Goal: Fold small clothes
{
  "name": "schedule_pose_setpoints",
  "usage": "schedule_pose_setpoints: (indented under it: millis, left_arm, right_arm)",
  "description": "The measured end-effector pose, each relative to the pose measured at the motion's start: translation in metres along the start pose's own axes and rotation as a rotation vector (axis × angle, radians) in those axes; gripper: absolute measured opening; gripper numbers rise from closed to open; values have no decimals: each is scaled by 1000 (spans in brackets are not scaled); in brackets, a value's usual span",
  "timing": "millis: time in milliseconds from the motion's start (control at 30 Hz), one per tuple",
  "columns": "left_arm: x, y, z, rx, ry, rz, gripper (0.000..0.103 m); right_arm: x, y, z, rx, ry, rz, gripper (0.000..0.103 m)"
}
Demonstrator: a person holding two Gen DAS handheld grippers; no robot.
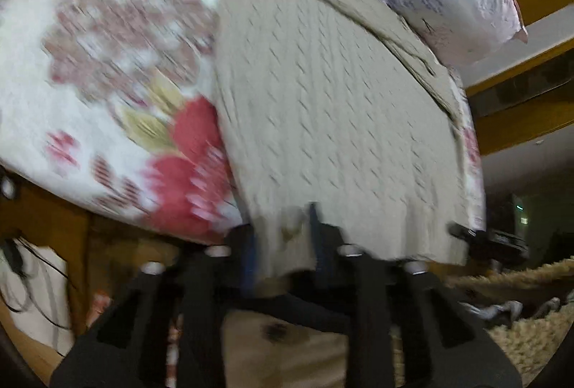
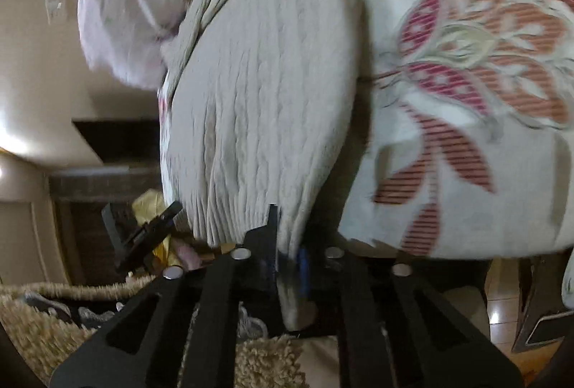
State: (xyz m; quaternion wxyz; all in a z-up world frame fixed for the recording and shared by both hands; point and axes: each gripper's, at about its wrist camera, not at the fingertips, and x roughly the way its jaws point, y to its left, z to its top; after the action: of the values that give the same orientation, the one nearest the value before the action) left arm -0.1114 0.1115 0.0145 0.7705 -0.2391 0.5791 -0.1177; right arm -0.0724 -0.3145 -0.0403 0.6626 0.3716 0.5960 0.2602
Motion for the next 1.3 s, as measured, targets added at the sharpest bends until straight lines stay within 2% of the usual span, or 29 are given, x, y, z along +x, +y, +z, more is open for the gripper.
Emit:
schedule_pose_setpoints:
  millis: [67, 133, 200, 300, 333, 367, 400, 433, 467, 500, 533, 600, 667, 733, 833, 867, 933, 1000, 1067, 1133, 1200, 1233, 1300]
  left_arm:
    - [8, -6, 10, 13, 9, -29, 7]
    - [7, -14, 30, 40, -16, -72, 7]
    - [-2, -28, 75, 91, -107, -93, 7]
    - [-21, -42, 159, 90, -295, -134, 7]
    - [-22, -46, 180, 94, -338, -127, 8]
    - [-23, -52, 209, 96, -399, -87, 13]
    - [-21, -54, 231, 88, -433, -49, 20]
    - [-20, -51, 243, 84, -444, -22, 41]
    - [-16, -49, 258, 69, -450, 38, 60]
    - [-12, -43, 265, 60, -448, 82, 64]
    - [-7, -32, 270, 48, -426, 114, 67]
    - [5, -11, 270, 20, -359, 109, 68]
    - [23, 8, 272, -14, -283, 111, 67]
    - [37, 25, 267, -56, -225, 88, 65]
    - [54, 29, 265, -94, -210, 13, 58]
    - [58, 25, 266, -92, -215, -8, 49]
    - [64, 22, 265, -107, -215, -27, 43]
    - [70, 20, 266, -134, -213, -52, 25]
    - [70, 17, 266, -190, -220, -97, 17]
    - [61, 4, 262, -194, -243, -177, 16]
    - [47, -41, 259, -115, -277, -253, 15]
    - [42, -77, 258, -53, -283, -308, 14]
    - [45, -129, 255, 22, -270, -395, 14]
  right_arm:
    - [-4, 14, 17, -34, -45, 27, 8]
    - [-16, 34, 49, -66, -134, 68, 8]
    - [-30, 50, 80, -101, -224, 99, 8]
    - [-49, 77, 144, -123, -386, 120, 8]
    - [-52, 82, 165, -113, -442, 107, 8]
    - [-51, 85, 188, -87, -491, 76, 8]
    - [-47, 86, 205, -58, -517, 48, 18]
    - [-44, 84, 219, -25, -532, 7, 54]
    - [-40, 82, 232, 21, -543, -69, 74]
    - [-39, 79, 235, 60, -561, -117, 88]
    - [-40, 74, 233, 77, -567, -118, 88]
    - [-38, 66, 225, 76, -546, -95, 88]
    - [-43, 56, 218, 77, -536, -159, 88]
    - [-46, 41, 213, 107, -523, -168, 88]
    - [-47, 26, 209, 159, -503, -151, 88]
    - [-47, 23, 208, 161, -496, -149, 88]
    - [-47, 18, 206, 159, -479, -139, 88]
    - [-50, 13, 203, 149, -458, -124, 88]
    - [-52, 9, 202, 140, -444, -115, 88]
    - [-68, -2, 196, 129, -442, -106, 88]
    - [-82, -2, 196, 107, -451, -101, 88]
    - [-88, -2, 197, 95, -458, -101, 88]
    - [-105, 0, 199, 59, -476, -104, 88]
